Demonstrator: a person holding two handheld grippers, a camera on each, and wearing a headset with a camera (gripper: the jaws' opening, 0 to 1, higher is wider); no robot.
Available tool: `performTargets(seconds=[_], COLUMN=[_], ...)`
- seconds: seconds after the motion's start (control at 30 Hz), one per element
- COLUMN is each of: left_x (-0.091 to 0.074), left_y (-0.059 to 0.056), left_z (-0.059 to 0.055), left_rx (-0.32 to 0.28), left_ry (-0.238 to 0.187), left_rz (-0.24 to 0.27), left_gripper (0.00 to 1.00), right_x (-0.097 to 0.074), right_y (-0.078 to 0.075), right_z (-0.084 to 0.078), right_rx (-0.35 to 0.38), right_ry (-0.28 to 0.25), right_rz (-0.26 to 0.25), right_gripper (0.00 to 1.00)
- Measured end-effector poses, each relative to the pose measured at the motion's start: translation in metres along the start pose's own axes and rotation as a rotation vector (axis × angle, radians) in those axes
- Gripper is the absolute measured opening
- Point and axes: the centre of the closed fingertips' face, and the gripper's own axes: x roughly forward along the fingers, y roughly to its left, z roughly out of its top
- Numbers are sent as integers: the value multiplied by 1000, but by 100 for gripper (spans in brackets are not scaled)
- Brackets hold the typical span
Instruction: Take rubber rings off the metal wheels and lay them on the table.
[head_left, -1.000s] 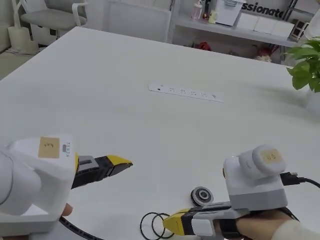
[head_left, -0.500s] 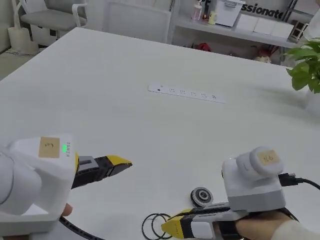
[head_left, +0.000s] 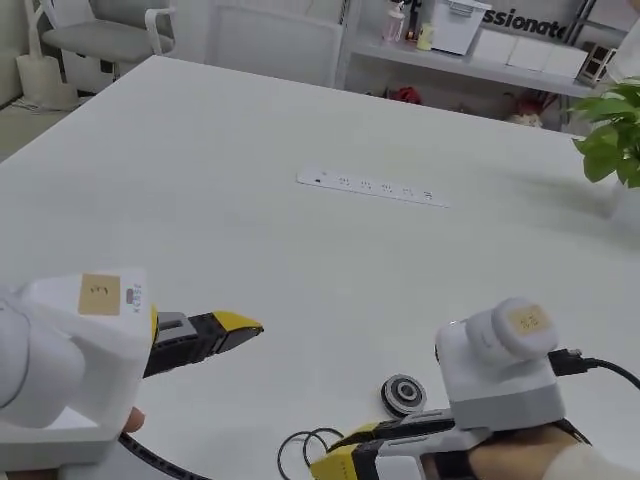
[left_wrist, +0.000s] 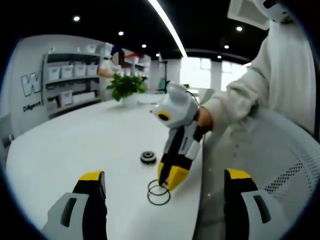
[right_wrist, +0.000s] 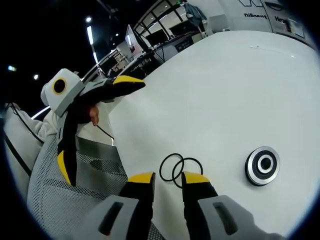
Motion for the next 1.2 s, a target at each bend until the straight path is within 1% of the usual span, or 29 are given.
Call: performTargets(seconds=[0.07,0.17,0.53,0.9,1.2], left_x=[0,0,-1,-2,-2], left_y=[0,0,1,2,3], left_z=[0,0,0,-1,-3], left_rx=[0,1,0,3,1], left_ry=[-1,0,1,8,13], left_rz=[1,2,5,11,14], left_gripper=[100,100,100,100,100], right_x=[-1,-2,-8,-21,-25], right_y=[-2,-4,-7,-15,-14], right_z=[0,3,14,31,39], right_rx=[-1,4,3,4,-7], right_ry=[-1,-16,-56,-124,-153], right_rz=[-10,-17,-30,-60,-62], right_gripper=[19,19,20,20,20])
